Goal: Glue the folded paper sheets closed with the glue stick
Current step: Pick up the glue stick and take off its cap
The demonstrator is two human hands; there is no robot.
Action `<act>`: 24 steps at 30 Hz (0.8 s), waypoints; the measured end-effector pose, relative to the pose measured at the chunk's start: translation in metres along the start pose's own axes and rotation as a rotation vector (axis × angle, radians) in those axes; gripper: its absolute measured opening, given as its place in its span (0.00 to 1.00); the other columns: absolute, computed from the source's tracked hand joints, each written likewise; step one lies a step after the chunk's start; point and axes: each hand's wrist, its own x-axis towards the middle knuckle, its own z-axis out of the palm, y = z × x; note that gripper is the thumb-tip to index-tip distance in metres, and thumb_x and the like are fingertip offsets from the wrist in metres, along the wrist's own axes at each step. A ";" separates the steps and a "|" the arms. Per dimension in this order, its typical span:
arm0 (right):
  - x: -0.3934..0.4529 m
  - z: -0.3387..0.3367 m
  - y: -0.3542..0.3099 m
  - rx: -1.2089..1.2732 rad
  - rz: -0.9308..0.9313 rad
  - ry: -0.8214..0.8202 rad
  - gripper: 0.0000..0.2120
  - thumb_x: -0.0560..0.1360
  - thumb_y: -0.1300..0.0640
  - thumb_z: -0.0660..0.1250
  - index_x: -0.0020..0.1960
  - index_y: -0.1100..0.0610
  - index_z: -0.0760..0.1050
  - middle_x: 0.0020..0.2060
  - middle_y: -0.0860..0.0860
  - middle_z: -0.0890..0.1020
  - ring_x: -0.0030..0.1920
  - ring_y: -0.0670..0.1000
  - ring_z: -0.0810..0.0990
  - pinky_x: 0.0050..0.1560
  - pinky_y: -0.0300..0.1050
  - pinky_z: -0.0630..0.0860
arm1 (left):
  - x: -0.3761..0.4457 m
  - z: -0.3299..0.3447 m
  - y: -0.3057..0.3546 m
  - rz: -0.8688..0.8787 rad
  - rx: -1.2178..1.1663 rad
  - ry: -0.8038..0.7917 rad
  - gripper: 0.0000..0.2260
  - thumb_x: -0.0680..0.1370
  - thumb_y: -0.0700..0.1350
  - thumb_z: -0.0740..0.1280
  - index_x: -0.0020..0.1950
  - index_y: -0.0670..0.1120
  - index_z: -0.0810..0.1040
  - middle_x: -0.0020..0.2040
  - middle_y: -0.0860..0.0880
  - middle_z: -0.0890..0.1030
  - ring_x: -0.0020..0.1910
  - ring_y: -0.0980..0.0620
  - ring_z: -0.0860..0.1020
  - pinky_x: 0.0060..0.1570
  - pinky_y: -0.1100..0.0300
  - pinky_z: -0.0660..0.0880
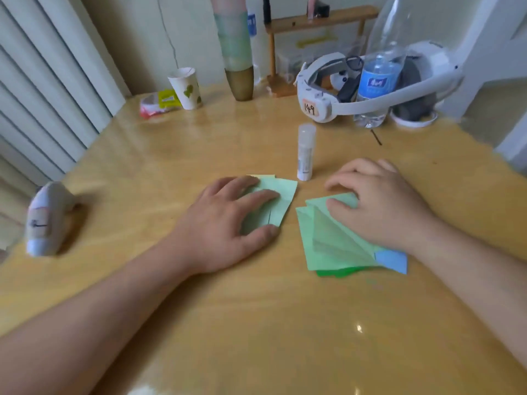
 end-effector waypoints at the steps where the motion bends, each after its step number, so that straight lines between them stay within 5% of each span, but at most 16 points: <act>1: 0.000 0.001 -0.002 -0.044 -0.008 0.002 0.14 0.76 0.43 0.66 0.60 0.43 0.81 0.59 0.41 0.77 0.59 0.50 0.68 0.61 0.40 0.63 | 0.000 0.001 0.001 -0.003 -0.002 -0.002 0.32 0.76 0.73 0.52 0.79 0.64 0.66 0.79 0.54 0.67 0.77 0.48 0.62 0.78 0.48 0.61; 4: 0.001 0.004 -0.001 -0.029 0.034 -0.009 0.11 0.76 0.44 0.66 0.56 0.43 0.81 0.58 0.42 0.79 0.61 0.52 0.73 0.65 0.46 0.70 | 0.005 0.004 0.003 -0.016 -0.015 0.004 0.31 0.77 0.71 0.55 0.78 0.62 0.68 0.78 0.53 0.69 0.76 0.46 0.64 0.76 0.53 0.59; 7: -0.004 -0.009 -0.009 0.116 0.103 0.029 0.04 0.74 0.48 0.68 0.47 0.40 0.80 0.51 0.39 0.81 0.57 0.50 0.76 0.58 0.44 0.70 | 0.000 -0.001 0.007 -0.017 -0.025 0.046 0.26 0.81 0.65 0.62 0.78 0.60 0.70 0.78 0.53 0.70 0.76 0.46 0.65 0.75 0.56 0.59; 19: 0.000 -0.014 -0.012 0.241 0.178 0.052 0.07 0.75 0.55 0.69 0.48 0.44 0.83 0.48 0.37 0.81 0.56 0.48 0.75 0.54 0.45 0.73 | 0.008 -0.005 0.011 -0.068 -0.063 0.089 0.29 0.80 0.61 0.64 0.82 0.60 0.62 0.79 0.52 0.69 0.76 0.46 0.64 0.74 0.57 0.58; 22: 0.002 -0.011 -0.005 0.298 0.156 0.056 0.09 0.76 0.57 0.68 0.50 0.44 0.83 0.50 0.39 0.81 0.56 0.48 0.76 0.56 0.46 0.75 | 0.001 -0.006 -0.004 -0.115 -0.458 0.205 0.31 0.76 0.62 0.64 0.80 0.66 0.63 0.79 0.54 0.69 0.77 0.50 0.65 0.76 0.53 0.60; 24: 0.001 -0.013 -0.001 0.419 0.197 0.080 0.10 0.77 0.58 0.68 0.51 0.45 0.84 0.51 0.40 0.82 0.55 0.45 0.79 0.55 0.43 0.76 | -0.006 -0.009 -0.017 -0.247 -0.928 0.425 0.29 0.74 0.56 0.64 0.76 0.67 0.68 0.74 0.55 0.73 0.70 0.56 0.72 0.67 0.55 0.71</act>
